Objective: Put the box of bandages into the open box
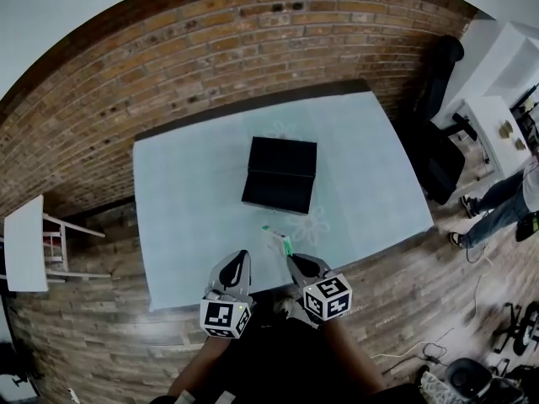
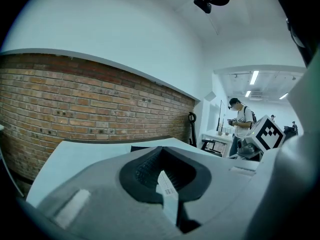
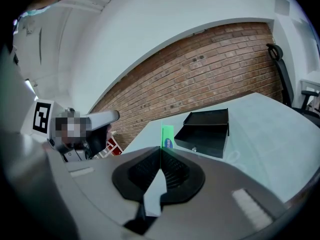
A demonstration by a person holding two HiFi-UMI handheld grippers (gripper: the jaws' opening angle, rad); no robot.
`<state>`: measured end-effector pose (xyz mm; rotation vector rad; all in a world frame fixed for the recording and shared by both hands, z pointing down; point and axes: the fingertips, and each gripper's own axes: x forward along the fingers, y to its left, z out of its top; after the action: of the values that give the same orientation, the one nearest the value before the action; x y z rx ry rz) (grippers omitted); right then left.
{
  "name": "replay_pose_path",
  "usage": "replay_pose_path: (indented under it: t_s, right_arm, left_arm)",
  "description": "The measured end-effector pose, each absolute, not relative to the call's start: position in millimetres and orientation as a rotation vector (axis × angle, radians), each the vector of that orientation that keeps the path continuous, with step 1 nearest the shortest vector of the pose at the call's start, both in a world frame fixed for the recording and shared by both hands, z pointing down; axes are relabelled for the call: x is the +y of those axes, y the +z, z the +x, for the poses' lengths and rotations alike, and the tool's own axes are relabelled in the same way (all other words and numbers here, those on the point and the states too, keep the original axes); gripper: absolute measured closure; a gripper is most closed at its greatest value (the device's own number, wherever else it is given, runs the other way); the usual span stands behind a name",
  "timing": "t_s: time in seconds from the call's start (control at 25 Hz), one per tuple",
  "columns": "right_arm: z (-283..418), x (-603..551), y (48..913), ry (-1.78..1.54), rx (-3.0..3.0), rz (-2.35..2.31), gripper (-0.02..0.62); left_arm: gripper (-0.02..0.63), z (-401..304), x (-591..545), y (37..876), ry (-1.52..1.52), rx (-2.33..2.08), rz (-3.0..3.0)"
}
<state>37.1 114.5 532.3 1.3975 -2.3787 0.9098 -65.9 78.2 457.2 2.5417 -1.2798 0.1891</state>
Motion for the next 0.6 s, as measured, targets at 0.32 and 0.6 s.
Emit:
replay_pose_path:
  t_s: [0.32,0.6]
  right_arm:
    - [31.3,87.4,527.9,0.902,-2.346,1.412,0.589]
    - [29.1,58.7,525.6,0.873,-2.285,1.437,0.589]
  left_arm:
    - [0.607,-68.3,37.6,461.2,0.168,-1.227,2.551]
    - [0.607,-71.9,6.6,469.3,0.173,-1.137,2.540]
